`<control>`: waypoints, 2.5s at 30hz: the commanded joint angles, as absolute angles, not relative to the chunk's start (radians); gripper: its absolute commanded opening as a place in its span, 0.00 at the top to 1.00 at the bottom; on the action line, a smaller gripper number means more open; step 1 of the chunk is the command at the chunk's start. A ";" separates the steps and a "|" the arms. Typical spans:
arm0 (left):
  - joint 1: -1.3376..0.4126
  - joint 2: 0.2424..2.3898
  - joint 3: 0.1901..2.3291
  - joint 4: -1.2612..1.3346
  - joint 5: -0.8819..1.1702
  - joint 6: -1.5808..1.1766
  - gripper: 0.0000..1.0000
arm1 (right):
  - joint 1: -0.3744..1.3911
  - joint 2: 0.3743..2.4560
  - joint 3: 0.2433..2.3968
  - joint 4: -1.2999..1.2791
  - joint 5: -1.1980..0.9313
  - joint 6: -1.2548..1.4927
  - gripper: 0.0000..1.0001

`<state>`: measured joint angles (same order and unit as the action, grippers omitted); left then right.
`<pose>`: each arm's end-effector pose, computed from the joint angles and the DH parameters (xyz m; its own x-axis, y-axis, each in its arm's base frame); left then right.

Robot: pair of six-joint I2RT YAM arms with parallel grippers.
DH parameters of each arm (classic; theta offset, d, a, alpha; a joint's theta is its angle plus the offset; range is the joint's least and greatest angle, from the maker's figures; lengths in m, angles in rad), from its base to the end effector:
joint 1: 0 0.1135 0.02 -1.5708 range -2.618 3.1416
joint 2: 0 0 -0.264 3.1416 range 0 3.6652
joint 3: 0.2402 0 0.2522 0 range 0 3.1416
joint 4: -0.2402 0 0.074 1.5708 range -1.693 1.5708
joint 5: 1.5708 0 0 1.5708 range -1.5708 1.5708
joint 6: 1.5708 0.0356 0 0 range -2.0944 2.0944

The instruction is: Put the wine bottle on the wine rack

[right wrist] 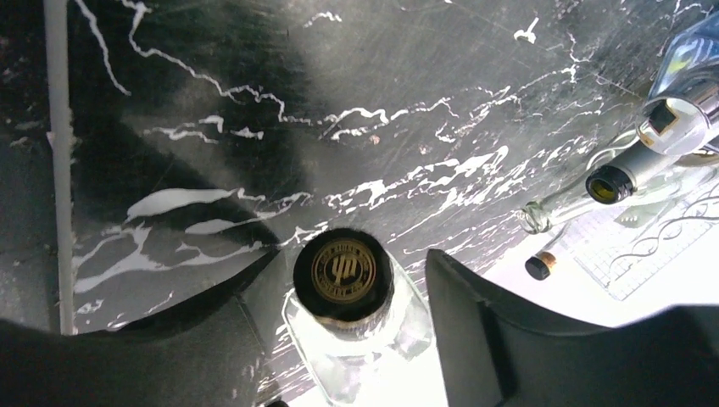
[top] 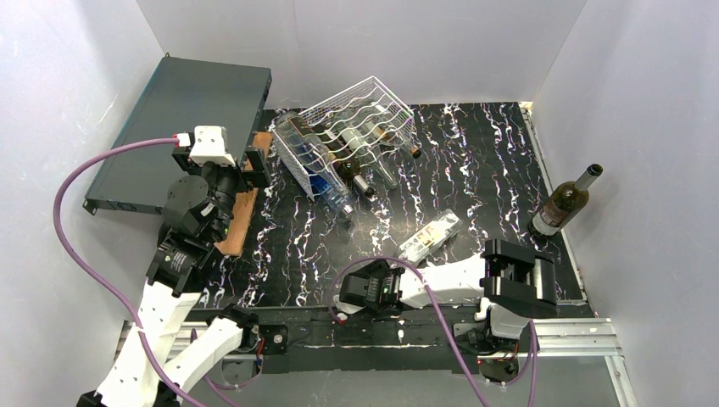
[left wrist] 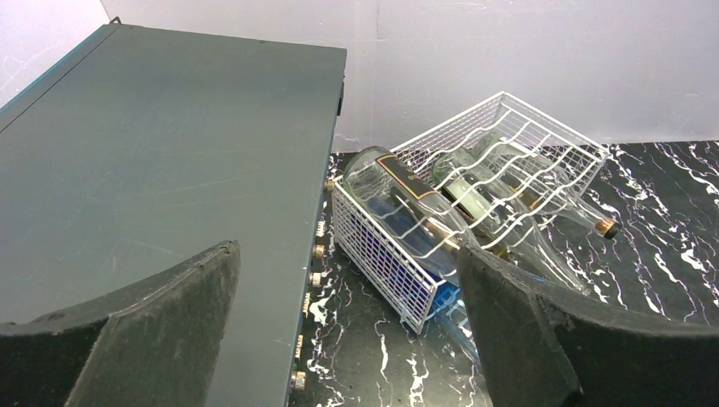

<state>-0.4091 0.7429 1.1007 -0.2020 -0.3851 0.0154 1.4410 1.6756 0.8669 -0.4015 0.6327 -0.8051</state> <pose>0.1335 -0.0433 0.4507 0.1428 -0.0463 -0.9887 0.0260 0.9987 -0.0431 0.0592 0.2912 0.1442 0.4731 -0.8674 0.1543 -0.6228 -0.4531 -0.6378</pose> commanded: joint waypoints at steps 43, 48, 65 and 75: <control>-0.413 0.760 1.108 -0.192 -0.371 0.008 0.01 | 0.779 1.322 0.935 -0.845 0.512 1.584 0.02; -0.413 0.756 1.106 -0.190 -0.369 0.008 0.01 | 0.708 1.423 0.998 -0.790 0.485 1.473 0.02; -0.413 0.750 1.114 -0.196 -0.367 0.008 0.01 | 0.727 1.559 1.057 -0.692 0.550 1.176 0.35; -0.413 0.756 1.113 -0.197 -0.362 0.008 0.01 | 0.731 1.587 1.092 -0.546 0.593 0.421 0.36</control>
